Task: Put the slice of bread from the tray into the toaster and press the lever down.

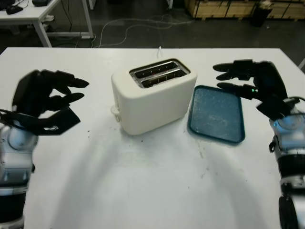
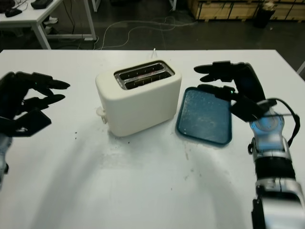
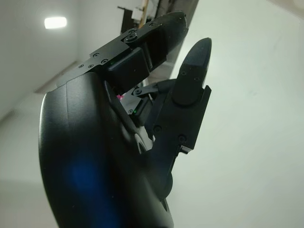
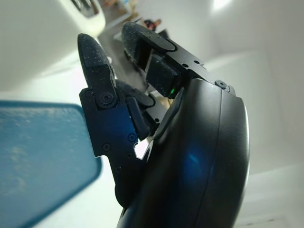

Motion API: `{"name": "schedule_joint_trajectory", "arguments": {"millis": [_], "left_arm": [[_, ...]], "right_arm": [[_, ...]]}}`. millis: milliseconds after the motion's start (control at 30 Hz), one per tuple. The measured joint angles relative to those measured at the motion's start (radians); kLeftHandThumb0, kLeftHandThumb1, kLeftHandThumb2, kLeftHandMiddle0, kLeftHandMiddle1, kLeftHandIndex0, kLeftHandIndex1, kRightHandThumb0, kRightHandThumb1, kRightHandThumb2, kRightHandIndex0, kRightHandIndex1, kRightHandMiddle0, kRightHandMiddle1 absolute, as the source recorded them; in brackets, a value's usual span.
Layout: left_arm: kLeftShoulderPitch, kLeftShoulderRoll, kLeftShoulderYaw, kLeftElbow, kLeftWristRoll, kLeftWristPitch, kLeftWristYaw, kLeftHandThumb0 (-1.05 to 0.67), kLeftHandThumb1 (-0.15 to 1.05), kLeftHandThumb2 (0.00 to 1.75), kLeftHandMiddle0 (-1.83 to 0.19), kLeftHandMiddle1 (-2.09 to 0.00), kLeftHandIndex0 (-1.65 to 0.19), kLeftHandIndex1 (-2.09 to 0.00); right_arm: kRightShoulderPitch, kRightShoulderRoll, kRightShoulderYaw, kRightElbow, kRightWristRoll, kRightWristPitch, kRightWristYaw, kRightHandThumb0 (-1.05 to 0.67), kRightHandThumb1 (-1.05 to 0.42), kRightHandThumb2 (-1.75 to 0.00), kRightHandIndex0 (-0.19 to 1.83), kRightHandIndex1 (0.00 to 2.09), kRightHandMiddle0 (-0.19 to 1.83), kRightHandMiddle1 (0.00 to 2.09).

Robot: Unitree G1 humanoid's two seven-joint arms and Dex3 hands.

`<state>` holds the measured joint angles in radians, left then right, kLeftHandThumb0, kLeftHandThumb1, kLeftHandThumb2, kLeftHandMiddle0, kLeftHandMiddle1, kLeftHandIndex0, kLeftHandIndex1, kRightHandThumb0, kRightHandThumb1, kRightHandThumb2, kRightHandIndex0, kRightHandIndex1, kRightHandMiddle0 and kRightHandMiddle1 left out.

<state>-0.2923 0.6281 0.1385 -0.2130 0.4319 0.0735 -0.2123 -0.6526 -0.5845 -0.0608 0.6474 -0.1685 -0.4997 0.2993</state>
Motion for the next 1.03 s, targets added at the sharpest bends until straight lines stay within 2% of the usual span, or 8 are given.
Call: {"name": "schedule_joint_trajectory", "arguments": {"millis": [200, 300, 400, 633, 867, 1033], "left_arm": [[-0.110, 0.076, -0.040, 0.069, 0.001, -0.005, -0.081, -0.41, 0.72, 0.00, -0.97, -0.82, -1.22, -0.03], [-0.145, 0.082, -0.058, 0.091, -0.001, -0.021, -0.086, -0.36, 0.70, 0.00, -0.95, -0.93, -1.25, -0.04], [-0.148, 0.068, -0.069, 0.092, -0.010, -0.038, -0.083, -0.33, 0.71, 0.01, -0.93, -0.98, -1.25, -0.04], [-0.147, 0.017, -0.100, 0.091, 0.003, -0.031, -0.079, -0.34, 0.73, 0.01, -0.91, -0.92, -1.22, -0.03], [-0.147, 0.013, -0.112, 0.091, 0.011, -0.028, -0.079, -0.34, 0.74, 0.00, -0.91, -0.90, -1.21, -0.02], [-0.147, 0.010, -0.116, 0.097, 0.011, -0.029, -0.073, -0.33, 0.73, 0.00, -0.92, -0.89, -1.22, -0.02]], "right_arm": [[-0.110, -0.046, 0.069, 0.043, -0.106, 0.058, -0.002, -0.61, -0.78, 0.00, 0.94, 0.32, 0.98, 0.01], [-0.151, -0.058, 0.101, 0.059, -0.153, 0.067, -0.005, -0.60, -0.77, 0.00, 0.95, 0.30, 0.98, 0.01], [-0.175, -0.062, 0.129, 0.075, -0.184, 0.077, -0.009, -0.60, -0.77, 0.00, 0.98, 0.30, 0.99, 0.01], [-0.207, -0.062, 0.173, 0.110, -0.204, 0.076, -0.011, -0.64, -0.78, 0.00, 1.00, 0.34, 1.00, 0.01], [-0.207, -0.062, 0.205, 0.115, -0.205, 0.075, -0.011, -0.68, -0.80, 0.00, 0.90, 0.58, 1.01, 0.01], [-0.207, -0.062, 0.215, 0.115, -0.214, 0.075, -0.011, -0.69, -0.80, 0.00, 0.87, 0.62, 1.01, 0.01]]}}
